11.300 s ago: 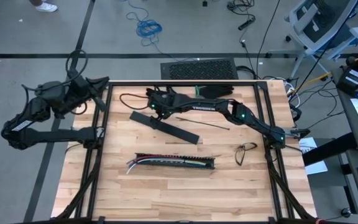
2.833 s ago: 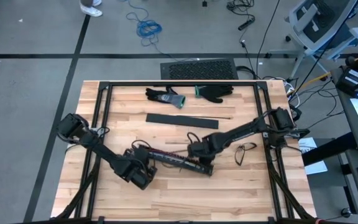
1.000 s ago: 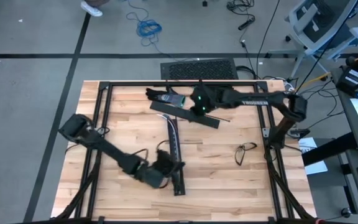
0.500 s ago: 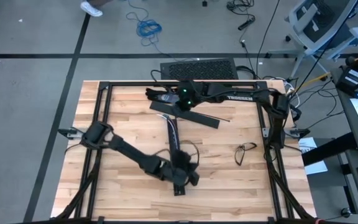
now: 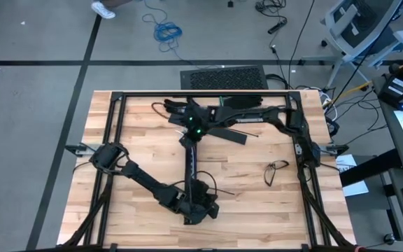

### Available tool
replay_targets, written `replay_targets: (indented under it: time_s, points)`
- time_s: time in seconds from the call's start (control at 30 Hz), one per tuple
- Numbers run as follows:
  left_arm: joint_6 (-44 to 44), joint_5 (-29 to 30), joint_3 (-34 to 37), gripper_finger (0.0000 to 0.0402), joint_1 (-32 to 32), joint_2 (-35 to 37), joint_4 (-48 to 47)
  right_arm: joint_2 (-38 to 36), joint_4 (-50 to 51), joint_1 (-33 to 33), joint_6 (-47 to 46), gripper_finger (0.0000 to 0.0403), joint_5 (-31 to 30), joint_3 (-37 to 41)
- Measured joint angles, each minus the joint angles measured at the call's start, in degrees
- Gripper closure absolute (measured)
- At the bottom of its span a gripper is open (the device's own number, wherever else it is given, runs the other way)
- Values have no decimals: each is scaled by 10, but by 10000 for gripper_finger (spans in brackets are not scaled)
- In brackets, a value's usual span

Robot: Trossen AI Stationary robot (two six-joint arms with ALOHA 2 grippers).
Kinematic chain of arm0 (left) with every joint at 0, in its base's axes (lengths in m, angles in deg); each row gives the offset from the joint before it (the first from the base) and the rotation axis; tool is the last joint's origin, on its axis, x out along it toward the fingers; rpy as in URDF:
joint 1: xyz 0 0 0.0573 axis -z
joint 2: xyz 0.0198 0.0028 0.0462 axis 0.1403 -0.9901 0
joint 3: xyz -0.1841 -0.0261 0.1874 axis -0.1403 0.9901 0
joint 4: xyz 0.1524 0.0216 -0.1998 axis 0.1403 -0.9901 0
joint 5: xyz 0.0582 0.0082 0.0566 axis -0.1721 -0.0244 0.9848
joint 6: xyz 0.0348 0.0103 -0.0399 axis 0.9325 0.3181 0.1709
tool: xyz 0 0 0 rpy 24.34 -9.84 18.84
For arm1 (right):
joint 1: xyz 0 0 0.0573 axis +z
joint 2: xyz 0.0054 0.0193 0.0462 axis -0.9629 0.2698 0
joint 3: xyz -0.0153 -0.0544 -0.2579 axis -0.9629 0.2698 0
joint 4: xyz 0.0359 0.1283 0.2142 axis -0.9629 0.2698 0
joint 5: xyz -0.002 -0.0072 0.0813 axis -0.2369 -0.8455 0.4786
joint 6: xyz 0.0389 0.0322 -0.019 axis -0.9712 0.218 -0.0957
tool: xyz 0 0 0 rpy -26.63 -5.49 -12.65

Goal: Ziptie cables
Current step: Adjust the black cable duct

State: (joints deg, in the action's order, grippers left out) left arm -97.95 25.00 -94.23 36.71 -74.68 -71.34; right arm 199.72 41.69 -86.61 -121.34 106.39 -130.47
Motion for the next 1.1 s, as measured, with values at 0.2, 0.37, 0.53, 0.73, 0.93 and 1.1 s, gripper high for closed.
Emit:
replay_targets:
  time_s: [0.2,0.37,0.53,0.73,0.93,1.1]
  points:
    - [-2,-8,0,401,0,0,2,36,-43,24,-23,403,-19,-10]
    - [-30,-24,0,401,11,0,-18,46,-17,23,-13,403,-70,-10]
    - [-41,-27,0,401,28,0,-24,46,22,11,16,403,-106,-10]
    - [-94,-42,0,401,48,1,-95,42,85,-1,49,403,-104,-12]
    - [-105,-93,-1,401,71,5,-135,36,162,1,71,403,-83,-13]
    - [-118,-122,-1,401,88,26,-216,19,226,18,94,403,-86,-10]
